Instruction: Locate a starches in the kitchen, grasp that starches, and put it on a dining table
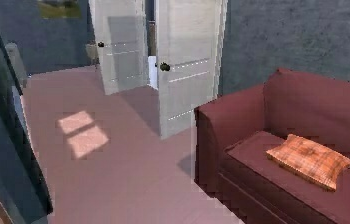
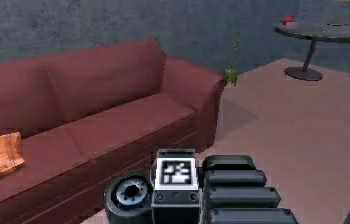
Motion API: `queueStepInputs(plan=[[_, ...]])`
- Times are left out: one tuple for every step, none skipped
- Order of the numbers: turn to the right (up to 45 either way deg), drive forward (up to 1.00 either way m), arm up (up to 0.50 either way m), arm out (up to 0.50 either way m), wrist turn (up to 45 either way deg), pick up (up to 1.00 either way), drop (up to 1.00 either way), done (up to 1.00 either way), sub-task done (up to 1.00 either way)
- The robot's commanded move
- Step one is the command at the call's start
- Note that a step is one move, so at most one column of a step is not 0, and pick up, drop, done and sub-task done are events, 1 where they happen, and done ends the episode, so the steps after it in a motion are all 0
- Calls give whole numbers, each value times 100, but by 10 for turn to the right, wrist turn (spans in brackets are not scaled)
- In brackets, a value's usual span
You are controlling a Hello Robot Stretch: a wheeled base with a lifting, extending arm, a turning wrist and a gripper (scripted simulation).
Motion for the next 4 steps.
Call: queueStepInputs(plan=[[0,10,0,0,0,0,0,0,0],[450,0,0,0,0,0,0,0,0],[450,0,0,0,0,0,0,0,0],[240,0,0,0,0,0,0,0,0]])
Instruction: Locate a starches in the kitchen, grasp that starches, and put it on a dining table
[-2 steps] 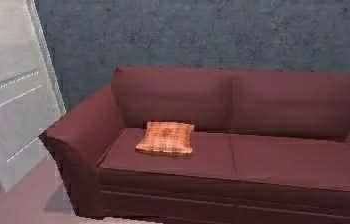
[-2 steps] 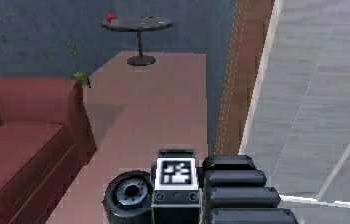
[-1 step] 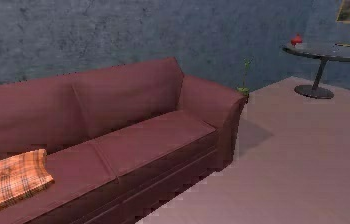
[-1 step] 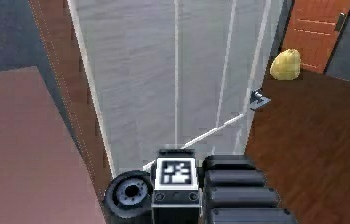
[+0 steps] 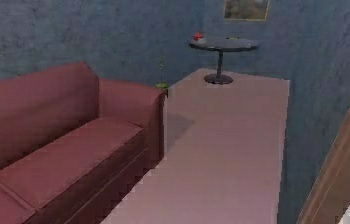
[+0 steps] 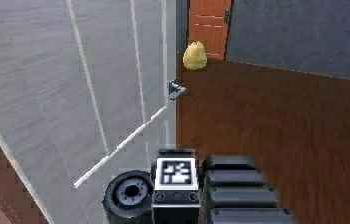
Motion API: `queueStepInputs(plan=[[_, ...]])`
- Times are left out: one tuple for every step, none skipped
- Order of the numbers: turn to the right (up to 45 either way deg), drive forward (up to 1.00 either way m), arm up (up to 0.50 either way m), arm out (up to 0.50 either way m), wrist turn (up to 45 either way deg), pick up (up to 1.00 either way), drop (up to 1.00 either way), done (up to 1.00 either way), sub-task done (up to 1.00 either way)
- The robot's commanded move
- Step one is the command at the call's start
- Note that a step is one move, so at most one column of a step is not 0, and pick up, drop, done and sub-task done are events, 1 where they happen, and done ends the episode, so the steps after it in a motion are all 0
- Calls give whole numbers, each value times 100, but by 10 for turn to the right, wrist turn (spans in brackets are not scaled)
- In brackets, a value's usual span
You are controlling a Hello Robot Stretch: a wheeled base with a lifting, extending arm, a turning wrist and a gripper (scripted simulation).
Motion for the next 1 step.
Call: queueStepInputs(plan=[[0,40,0,0,0,0,0,0,0]])
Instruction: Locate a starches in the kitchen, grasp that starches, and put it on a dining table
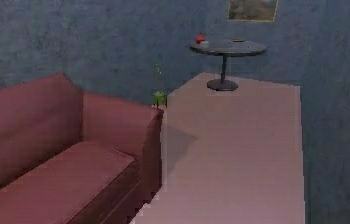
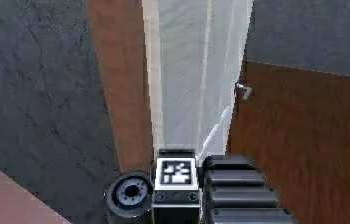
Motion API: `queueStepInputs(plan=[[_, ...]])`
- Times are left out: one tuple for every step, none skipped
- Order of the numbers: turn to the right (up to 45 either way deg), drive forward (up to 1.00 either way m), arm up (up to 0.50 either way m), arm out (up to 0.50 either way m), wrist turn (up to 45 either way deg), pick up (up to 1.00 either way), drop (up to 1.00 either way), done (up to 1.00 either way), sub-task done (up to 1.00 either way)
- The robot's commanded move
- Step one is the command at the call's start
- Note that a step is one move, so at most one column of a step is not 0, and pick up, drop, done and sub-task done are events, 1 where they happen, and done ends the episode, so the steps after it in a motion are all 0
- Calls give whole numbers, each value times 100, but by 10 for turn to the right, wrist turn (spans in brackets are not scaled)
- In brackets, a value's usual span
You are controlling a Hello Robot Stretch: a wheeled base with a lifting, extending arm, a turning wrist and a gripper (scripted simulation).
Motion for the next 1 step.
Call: queueStepInputs(plan=[[270,0,0,0,0,0,0,0,0]])
